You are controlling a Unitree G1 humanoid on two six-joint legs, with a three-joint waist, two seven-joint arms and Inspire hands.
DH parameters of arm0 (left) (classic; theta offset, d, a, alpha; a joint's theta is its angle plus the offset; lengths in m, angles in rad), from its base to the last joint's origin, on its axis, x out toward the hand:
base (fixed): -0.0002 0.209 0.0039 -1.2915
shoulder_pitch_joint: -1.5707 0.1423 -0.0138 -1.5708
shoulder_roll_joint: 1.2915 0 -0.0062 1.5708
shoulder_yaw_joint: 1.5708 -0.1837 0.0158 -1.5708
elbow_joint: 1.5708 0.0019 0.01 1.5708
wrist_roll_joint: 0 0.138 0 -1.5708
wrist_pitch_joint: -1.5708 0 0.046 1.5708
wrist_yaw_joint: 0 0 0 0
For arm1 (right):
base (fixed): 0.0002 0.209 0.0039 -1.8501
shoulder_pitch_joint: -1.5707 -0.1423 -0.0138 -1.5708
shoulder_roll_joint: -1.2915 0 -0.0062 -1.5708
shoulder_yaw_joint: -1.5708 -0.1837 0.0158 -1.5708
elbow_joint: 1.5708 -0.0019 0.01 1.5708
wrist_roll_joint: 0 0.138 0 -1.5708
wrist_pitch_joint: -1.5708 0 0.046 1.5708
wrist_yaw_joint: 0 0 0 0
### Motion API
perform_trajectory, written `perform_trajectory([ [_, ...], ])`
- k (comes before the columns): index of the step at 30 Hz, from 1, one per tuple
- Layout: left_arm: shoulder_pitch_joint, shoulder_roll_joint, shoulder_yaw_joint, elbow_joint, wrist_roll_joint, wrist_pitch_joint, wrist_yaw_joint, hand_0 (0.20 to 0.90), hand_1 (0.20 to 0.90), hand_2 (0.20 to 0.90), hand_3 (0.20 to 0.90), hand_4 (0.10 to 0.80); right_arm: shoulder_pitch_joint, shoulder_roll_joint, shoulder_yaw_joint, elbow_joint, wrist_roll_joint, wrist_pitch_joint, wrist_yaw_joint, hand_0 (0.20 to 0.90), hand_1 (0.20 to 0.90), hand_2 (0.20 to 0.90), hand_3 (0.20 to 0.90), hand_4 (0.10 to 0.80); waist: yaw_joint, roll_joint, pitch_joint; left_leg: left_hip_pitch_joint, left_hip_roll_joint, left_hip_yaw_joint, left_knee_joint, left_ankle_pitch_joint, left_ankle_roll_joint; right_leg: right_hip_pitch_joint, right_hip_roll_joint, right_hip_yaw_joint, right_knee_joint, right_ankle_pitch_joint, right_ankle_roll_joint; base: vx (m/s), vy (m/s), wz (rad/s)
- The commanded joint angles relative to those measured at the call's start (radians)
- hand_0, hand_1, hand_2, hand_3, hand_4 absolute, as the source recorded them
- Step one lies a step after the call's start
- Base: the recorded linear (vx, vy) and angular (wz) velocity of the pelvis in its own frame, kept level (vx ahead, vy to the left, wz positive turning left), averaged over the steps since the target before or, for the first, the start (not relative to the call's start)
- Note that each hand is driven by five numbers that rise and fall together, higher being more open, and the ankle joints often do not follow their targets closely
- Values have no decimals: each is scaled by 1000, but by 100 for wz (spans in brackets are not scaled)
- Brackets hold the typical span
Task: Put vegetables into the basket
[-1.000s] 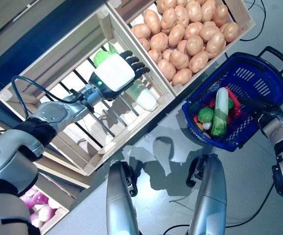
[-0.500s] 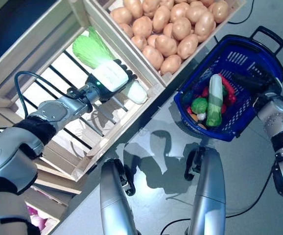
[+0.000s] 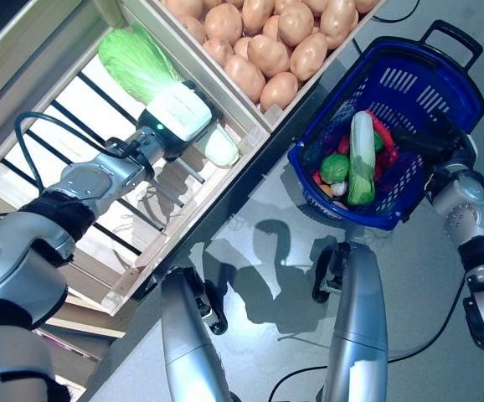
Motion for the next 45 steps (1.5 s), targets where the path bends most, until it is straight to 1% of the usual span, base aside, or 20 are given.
perform_trajectory([
  [1, -69, -27, -25, 93, 10, 57, -175, 900, 900, 900, 900, 800, -2, 31, -86, -79, -46, -124, -47, 900, 900, 900, 900, 800, -35, -45, -31, -93, 8, -37, -89, 25, -17, 15, -87, 70, 5, -18, 74, 0, 0, 0],
  [4, -74, -40, -40, 94, -25, 88, -258, 900, 900, 900, 900, 800, 1, 40, -89, -94, -56, -124, -50, 900, 900, 900, 900, 800, -38, -44, -30, -95, 9, -35, -83, 24, -11, 13, -88, 72, 10, -18, 71, 0, 0, 0],
  [5, -64, -44, -38, 95, -48, 103, -280, 472, 472, 472, 472, 515, 7, 45, -95, -99, -58, -130, -57, 900, 900, 900, 900, 800, -37, -43, -30, -91, 9, -33, -82, 25, -7, 16, -89, 72, 11, -18, 69, 0, 0, 0],
  [6, -57, -44, -33, 99, -68, 111, -276, 300, 300, 300, 300, 400, 10, 46, -98, -101, -55, -132, -57, 900, 900, 900, 900, 800, -36, -44, -31, -87, 9, -32, -82, 25, -5, 20, -89, 70, 11, -19, 68, 0, 0, 0],
  [11, -4, -33, 22, 117, -82, 96, -199, 300, 300, 300, 300, 400, 39, 55, -126, -124, -52, -134, -38, 900, 900, 900, 900, 800, -29, -43, -43, -62, 12, -25, -86, 29, 4, 47, -96, 62, 8, -21, 61, 29, -13, 0],
  [13, 28, -22, 60, 119, -80, 88, -154, 300, 300, 300, 300, 400, 57, 68, -145, -141, -59, -136, -20, 900, 900, 900, 900, 800, -23, -44, -54, -40, 14, -20, -97, 33, 8, 69, -100, 54, 0, -21, 59, 52, -15, -2],
  [16, 64, -11, 96, 127, -82, 72, -130, 300, 300, 300, 300, 400, 75, 81, -157, -160, -68, -136, -15, 900, 900, 900, 900, 800, -19, -44, -65, -17, 16, -15, -110, 37, 8, 94, -106, 45, -13, -19, 59, 43, -8, -3],
  [22, 138, -11, 187, 140, -157, 32, -26, 300, 300, 300, 300, 400, 98, 115, -163, -195, -109, -125, -23, 900, 900, 900, 900, 800, -12, -46, -88, 45, 20, 8, -163, 58, 14, 158, -106, 19, -62, -7, 59, 24, 6, -4],
  [25, 164, -17, 234, 146, -191, -2, 22, 300, 300, 300, 300, 400, 105, 123, -158, -199, -117, -122, -21, 900, 900, 900, 900, 800, -9, -48, -95, 86, 23, 23, -198, 71, 17, 203, -107, 4, -104, 3, 57, 12, 5, 0],
  [26, 186, -22, 266, 151, -203, -46, 70, 300, 300, 300, 300, 400, 115, 129, -157, -201, -125, -125, -12, 900, 900, 900, 900, 800, -6, -51, -103, 114, 23, 33, -224, 80, 18, 235, -106, -8, -134, 9, 56, 36, 15, 0],
  [28, 209, -24, 298, 140, -231, -76, 106, 300, 300, 300, 300, 400, 122, 135, -150, -211, -139, -127, -5, 900, 900, 900, 900, 800, -4, -52, -107, 145, 23, 44, -255, 93, 17, 270, -103, -19, -170, 17, 55, 17, 8, -1],
  [29, 223, -24, 324, 131, -244, -113, 142, 300, 300, 300, 300, 400, 126, 138, -145, -222, -145, -129, 1, 900, 900, 900, 900, 800, -2, -53, -112, 172, 22, 56, -283, 104, 17, 301, -99, -29, -204, 25, 54, 0, 0, 0],
  [32, 253, -27, 377, 96, -295, -161, 183, 300, 300, 300, 300, 400, 138, 148, -131, -252, -183, -153, 12, 900, 900, 900, 900, 800, 3, -53, -113, 230, 14, 79, -341, 127, 18, 366, -89, -45, -270, 39, 51, -1, 11, 1],
  [34, 279, -29, 413, 67, -323, -178, 190, 300, 300, 300, 300, 400, 145, 152, -125, -276, -204, -172, 24, 900, 900, 900, 900, 800, 6, -52, -115, 268, 9, 93, -377, 137, 18, 403, -86, -54, -304, 45, 49, -4, 35, 3],
  [35, 305, -36, 451, 32, -373, -194, 199, 300, 300, 300, 300, 400, 154, 158, -121, -305, -241, -204, 30, 900, 900, 900, 900, 800, 10, -52, -118, 302, 2, 102, -407, 146, 19, 434, -80, -58, -330, 48, 45, 11, 34, 4],
  [37, 339, -50, 506, 2, -436, -222, 191, 300, 300, 300, 300, 400, 163, 168, -114, -345, -303, -232, 58, 900, 900, 900, 900, 800, 13, -53, -122, 342, -6, 109, -439, 151, 22, 471, -75, -59, -357, 49, 42, 19, 26, 6],
  [38, 360, -66, 537, -18, -486, -247, 188, 300, 300, 300, 300, 400, 170, 175, -105, -371, -338, -254, 92, 900, 900, 900, 900, 800, 18, -54, -126, 365, -10, 110, -457, 153, 23, 492, -74, -61, -373, 49, 39, 33, 7, 4],
  [42, 455, -124, 634, -112, -594, -324, 147, 300, 300, 300, 300, 400, 211, 196, -63, -448, -446, -301, 214, 900, 900, 900, 900, 800, 31, -60, -148, 463, -32, 115, -549, 171, 25, 583, -68, -77, -447, 56, 30, 52, -6, 9],
  [43, 460, -125, 638, -116, -599, -329, 146, 300, 300, 300, 300, 400, 213, 196, -61, -450, -452, -303, 220, 900, 900, 900, 900, 800, 31, -60, -148, 468, -33, 116, -553, 172, 25, 588, -68, -78, -451, 57, 29, 50, -17, 11],
  [45, 523, -171, 698, -203, -741, -367, 63, 300, 300, 300, 300, 400, 246, 200, -28, -469, -513, -351, 276, 900, 900, 900, 900, 800, 44, -67, -172, 558, -46, 132, -636, 185, 29, 676, -64, -105, -523, 65, 27, 74, -36, 14],
])
